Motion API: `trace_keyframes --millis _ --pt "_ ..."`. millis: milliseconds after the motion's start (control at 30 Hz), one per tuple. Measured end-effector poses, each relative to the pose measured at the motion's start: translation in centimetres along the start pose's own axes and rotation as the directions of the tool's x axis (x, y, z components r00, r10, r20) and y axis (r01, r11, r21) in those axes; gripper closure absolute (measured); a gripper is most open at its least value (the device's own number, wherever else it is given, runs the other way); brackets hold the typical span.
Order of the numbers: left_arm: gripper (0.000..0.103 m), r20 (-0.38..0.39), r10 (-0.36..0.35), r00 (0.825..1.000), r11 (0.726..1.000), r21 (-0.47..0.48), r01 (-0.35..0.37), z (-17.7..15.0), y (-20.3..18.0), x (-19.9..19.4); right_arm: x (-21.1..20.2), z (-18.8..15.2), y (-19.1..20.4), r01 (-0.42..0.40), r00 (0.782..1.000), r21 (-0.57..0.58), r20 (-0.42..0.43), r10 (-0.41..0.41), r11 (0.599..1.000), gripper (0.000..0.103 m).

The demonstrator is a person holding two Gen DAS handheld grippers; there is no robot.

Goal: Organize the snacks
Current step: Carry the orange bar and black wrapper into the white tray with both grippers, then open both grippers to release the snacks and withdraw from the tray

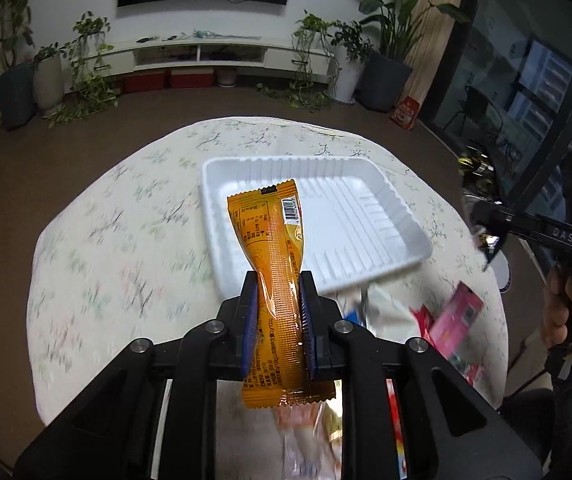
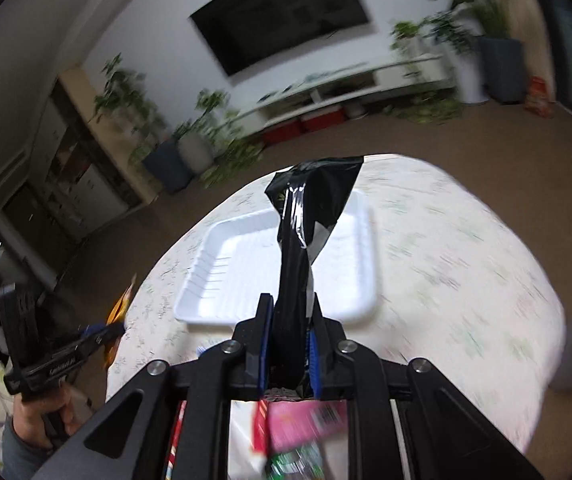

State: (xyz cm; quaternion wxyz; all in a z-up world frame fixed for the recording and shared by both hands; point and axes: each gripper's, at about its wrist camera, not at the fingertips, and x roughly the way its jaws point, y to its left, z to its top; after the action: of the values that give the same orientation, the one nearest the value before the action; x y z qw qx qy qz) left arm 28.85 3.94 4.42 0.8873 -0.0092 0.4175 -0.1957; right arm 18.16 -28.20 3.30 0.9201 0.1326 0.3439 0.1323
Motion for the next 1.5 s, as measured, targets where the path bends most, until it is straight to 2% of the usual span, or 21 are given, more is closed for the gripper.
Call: trace_keyframes --millis 100,167,333,400,633,867,967,1033,1067,1167,1233,1333,1400,1500 --pt "0.086 -0.04 0.023 0.999 0.999 0.024 -0.022 2.7 -0.5 3.4 4.7 2.9 0.2 -0.018 0.998 0.006 -0.061 0.018 1.0 0.086" --pt "0.086 -0.071 0.033 0.997 0.999 0.023 -0.032 3.9 -0.5 5.7 7.4 3.9 0.1 0.001 0.996 0.0 -0.09 -0.001 1.0 0.086" --pt "0.086 -0.139 0.044 0.989 0.999 -0.002 -0.044 4.9 0.2 10.5 13.1 4.2 -1.3 0.051 0.983 0.005 -0.179 -0.05 0.999 0.086" --pt "0.086 -0.156 0.052 0.986 0.999 0.006 -0.051 4.9 0.0 11.8 14.2 4.2 -1.6 0.065 0.979 -0.006 -0.194 -0.065 0.998 0.086" --pt "0.085 -0.205 0.08 0.976 0.997 0.014 -0.079 2.5 -0.4 14.5 16.3 3.0 -2.0 0.135 0.957 -0.061 -0.251 -0.146 0.989 0.086" --pt "0.084 -0.201 0.126 0.971 0.992 0.008 -0.127 1.8 0.4 15.8 17.0 2.2 -2.2 0.168 0.949 -0.081 -0.258 -0.183 0.982 0.084" --pt "0.084 -0.192 0.138 0.972 0.99 0.001 -0.141 1.9 0.6 15.9 17.0 2.3 -2.2 0.171 0.951 -0.079 -0.249 -0.185 0.982 0.078" --pt "0.083 -0.184 0.146 0.972 0.989 -0.004 -0.15 2.0 0.7 15.7 16.9 2.3 -2.1 0.177 0.95 -0.076 -0.249 -0.191 0.981 0.062" --pt "0.083 -0.181 0.155 0.971 0.987 -0.002 -0.158 2.0 0.7 15.6 16.7 2.3 -2.2 0.177 0.951 -0.077 -0.244 -0.191 0.981 0.06" --pt "0.074 -0.168 0.168 0.971 0.985 -0.001 -0.171 1.8 0.5 15.0 16.3 2.5 -2.2 0.175 0.955 -0.074 -0.228 -0.188 0.982 0.054" --pt "0.057 -0.157 0.166 0.973 0.986 -0.001 -0.168 1.8 0.2 14.5 15.8 2.7 -2.2 0.166 0.96 -0.063 -0.217 -0.175 0.984 0.045" --pt "0.046 -0.144 0.165 0.976 0.986 0.016 -0.165 1.7 -0.6 13.8 14.9 3.2 -2.1 0.143 0.971 -0.041 -0.188 -0.148 0.989 0.039" --pt "0.041 -0.131 0.166 0.977 0.986 0.026 -0.164 1.7 -1.2 13.3 14.3 3.5 -2.0 0.128 0.977 -0.03 -0.168 -0.131 0.991 0.038" --pt "0.04 -0.114 0.169 0.979 0.986 0.028 -0.167 1.9 -1.7 12.4 13.3 4.0 -1.8 0.108 0.985 -0.018 -0.132 -0.11 0.994 0.035"
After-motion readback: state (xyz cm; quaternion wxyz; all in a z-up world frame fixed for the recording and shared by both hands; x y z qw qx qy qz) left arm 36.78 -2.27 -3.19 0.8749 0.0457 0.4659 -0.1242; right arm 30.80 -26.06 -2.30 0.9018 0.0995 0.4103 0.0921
